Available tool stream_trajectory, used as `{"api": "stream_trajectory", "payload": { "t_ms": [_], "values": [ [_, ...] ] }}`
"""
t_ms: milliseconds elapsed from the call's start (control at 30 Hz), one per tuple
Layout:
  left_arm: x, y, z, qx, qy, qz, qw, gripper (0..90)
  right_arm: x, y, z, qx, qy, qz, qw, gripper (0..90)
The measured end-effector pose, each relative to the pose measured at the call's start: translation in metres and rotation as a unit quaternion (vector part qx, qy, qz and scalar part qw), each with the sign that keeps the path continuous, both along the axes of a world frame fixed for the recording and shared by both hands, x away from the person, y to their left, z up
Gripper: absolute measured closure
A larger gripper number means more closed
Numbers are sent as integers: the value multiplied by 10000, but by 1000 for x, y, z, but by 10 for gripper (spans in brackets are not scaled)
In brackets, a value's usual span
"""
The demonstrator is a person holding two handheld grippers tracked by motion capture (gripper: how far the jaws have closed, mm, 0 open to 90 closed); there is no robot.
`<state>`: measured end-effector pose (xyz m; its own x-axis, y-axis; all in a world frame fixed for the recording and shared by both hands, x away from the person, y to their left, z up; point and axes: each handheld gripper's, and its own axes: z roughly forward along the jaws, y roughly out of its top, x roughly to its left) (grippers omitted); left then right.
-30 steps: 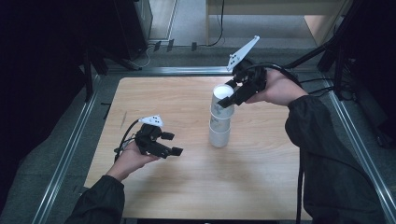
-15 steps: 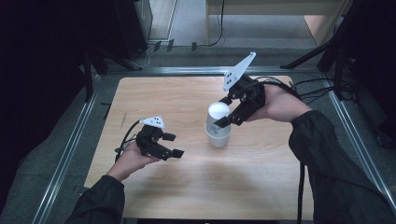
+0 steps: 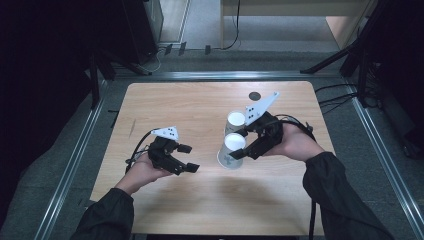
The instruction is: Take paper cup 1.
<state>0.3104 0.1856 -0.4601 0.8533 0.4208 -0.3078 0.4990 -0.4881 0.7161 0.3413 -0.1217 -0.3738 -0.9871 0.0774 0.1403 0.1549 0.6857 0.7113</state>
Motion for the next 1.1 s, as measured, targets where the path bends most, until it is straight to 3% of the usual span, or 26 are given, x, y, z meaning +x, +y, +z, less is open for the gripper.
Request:
{"api": "stream_trajectory", "payload": {
  "t_ms": [100,200,367,433,500,733,933,1100],
  "values": [
    [0,-3,0,15,13,-51,10000,162,-4,-3,-16,118,31,3,9999,348],
    [-1,-6,-2,18,20,-202,9998,223,-6,-6,-30,257,129,-96,9995,348],
    [-1,-13,-2,-67,-9,-257,9996,148,-8,-10,-47,604,331,-321,9971,347],
    [0,-16,-2,-56,8,-291,9996,149,-11,-12,-53,681,291,-372,9966,347],
    [0,-18,-3,-9,9,-338,9994,151,-13,-11,-57,625,244,-404,9969,347],
    [0,-26,-5,52,-20,-460,9989,154,-16,-10,-70,883,335,-521,9942,348],
    [1,-29,-7,115,-8,-516,9986,155,-15,-9,-76,902,295,-657,9933,348],
    [5,-29,-7,-9,23,-430,9991,139,-12,-9,-78,951,342,-662,9927,349]
  ]
}}
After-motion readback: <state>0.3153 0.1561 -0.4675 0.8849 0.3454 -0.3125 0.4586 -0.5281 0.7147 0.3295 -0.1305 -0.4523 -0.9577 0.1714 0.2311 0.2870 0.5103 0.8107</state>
